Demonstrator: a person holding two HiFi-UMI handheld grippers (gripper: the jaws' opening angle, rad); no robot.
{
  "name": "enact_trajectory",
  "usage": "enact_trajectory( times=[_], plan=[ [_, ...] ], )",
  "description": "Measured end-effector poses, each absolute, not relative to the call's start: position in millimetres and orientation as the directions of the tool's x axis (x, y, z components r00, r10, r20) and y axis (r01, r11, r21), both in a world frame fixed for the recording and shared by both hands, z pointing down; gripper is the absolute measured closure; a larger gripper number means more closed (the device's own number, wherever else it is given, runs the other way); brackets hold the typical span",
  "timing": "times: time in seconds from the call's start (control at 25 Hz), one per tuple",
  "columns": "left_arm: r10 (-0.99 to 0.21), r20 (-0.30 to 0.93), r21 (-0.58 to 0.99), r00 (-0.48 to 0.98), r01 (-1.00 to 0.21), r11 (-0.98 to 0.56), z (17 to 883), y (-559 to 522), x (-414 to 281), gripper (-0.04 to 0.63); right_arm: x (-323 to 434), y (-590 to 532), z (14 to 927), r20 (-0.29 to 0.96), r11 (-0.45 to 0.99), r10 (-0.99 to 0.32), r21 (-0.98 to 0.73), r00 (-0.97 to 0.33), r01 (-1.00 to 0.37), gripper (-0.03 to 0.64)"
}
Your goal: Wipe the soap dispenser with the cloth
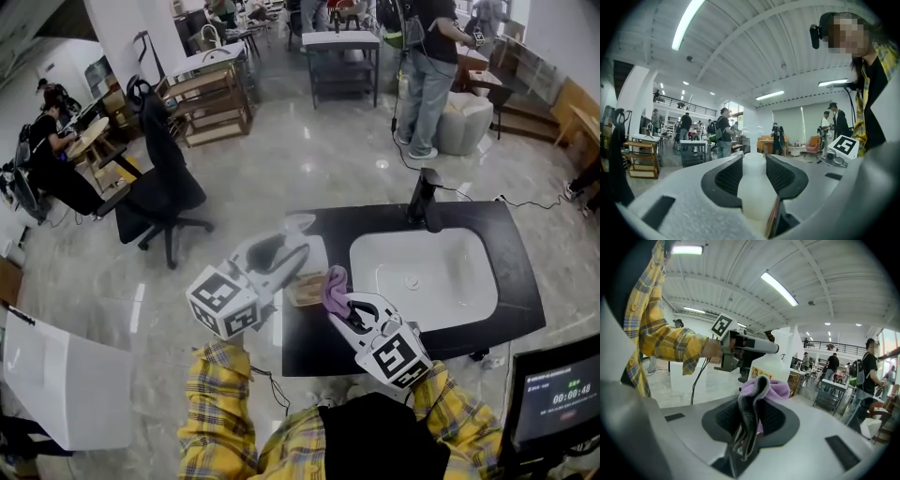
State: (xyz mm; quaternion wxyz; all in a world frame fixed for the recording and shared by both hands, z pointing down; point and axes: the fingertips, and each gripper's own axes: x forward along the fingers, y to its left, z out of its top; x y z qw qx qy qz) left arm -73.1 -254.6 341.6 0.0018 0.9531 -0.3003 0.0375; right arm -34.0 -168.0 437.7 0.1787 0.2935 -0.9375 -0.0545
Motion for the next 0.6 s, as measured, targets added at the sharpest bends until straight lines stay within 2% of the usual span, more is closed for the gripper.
enact_trajectory(
  times=[0.2,0.32,0.6],
  plan=[
    [-0.601,0.040,-0.043,0.799,-0.599,-0.800,343.5,-255.9,-76.9,0.444,-31.2,-168.5,438.2,0.304,0.816,-0.577,0.210,-0.758,-0.538,0.537],
    [-0.632,0.015,-0.037,0.775,-0.631,-0.775,342.8,-252.1,-84.8,0.408,-30.5,-163.9,436.9,0.304,0.810,-0.586,0.208,-0.751,-0.548,0.537],
    [-0.703,-0.069,-0.045,0.708,-0.706,-0.707,340.5,-240.3,-98.6,0.407,-21.6,-166.5,437.7,0.304,0.796,-0.605,0.201,-0.736,-0.571,0.535]
  ],
)
